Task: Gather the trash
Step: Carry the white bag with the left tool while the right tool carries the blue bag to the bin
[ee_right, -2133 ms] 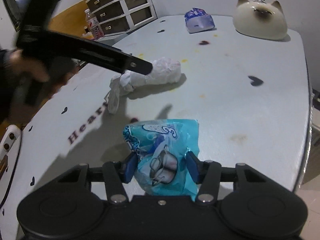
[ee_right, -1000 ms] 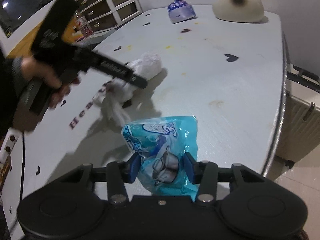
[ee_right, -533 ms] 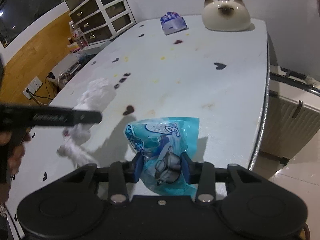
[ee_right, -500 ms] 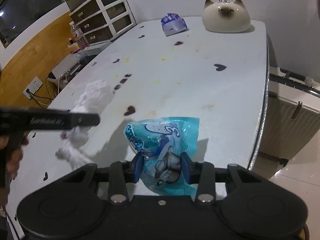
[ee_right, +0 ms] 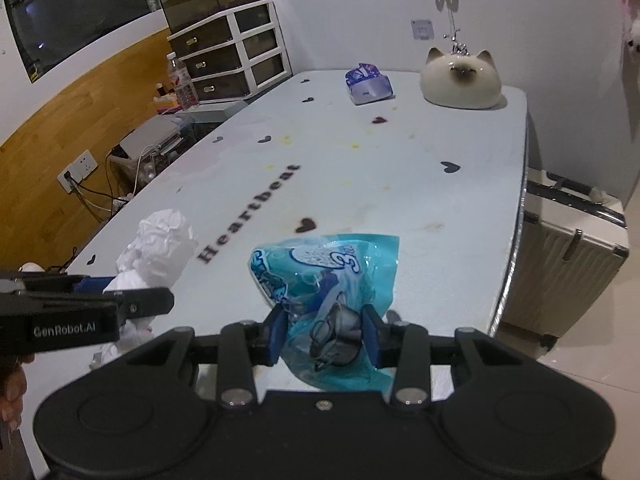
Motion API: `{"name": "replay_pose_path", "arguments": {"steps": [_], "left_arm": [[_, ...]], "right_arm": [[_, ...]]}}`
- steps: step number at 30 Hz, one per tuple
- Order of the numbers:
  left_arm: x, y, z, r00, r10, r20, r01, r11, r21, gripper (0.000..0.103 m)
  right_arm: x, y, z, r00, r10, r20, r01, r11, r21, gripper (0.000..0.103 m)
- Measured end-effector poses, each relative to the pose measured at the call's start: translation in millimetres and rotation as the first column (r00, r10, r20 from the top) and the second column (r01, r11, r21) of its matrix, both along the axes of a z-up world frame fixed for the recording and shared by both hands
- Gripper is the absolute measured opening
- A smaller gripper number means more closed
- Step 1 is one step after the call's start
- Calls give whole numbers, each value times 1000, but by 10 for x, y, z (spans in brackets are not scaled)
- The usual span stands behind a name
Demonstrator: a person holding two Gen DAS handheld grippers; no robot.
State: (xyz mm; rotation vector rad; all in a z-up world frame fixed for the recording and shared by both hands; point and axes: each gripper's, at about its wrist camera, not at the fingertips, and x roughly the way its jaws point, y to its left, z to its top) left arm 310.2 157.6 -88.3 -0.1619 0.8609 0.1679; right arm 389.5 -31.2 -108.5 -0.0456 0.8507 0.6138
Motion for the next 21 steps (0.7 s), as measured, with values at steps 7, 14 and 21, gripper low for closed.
{"name": "replay_pose_path", "arguments": {"steps": [7, 14, 21], "left_arm": [[-571, -4, 181, 999, 10, 38, -10, 1000, -20, 44], [-1033, -38, 289, 998, -1, 61, 2, 1000, -9, 44], [-1409, -132, 352, 996, -12, 89, 14, 1000, -21, 44]], "right_arm": [[-542, -25, 207, 999, -12, 48, 13, 1000, -20, 40], [-1046, -101, 379, 995, -48, 91, 49, 999, -2, 40], [-1476, -236, 485, 990, -79, 120, 78, 997, 8, 40]]}}
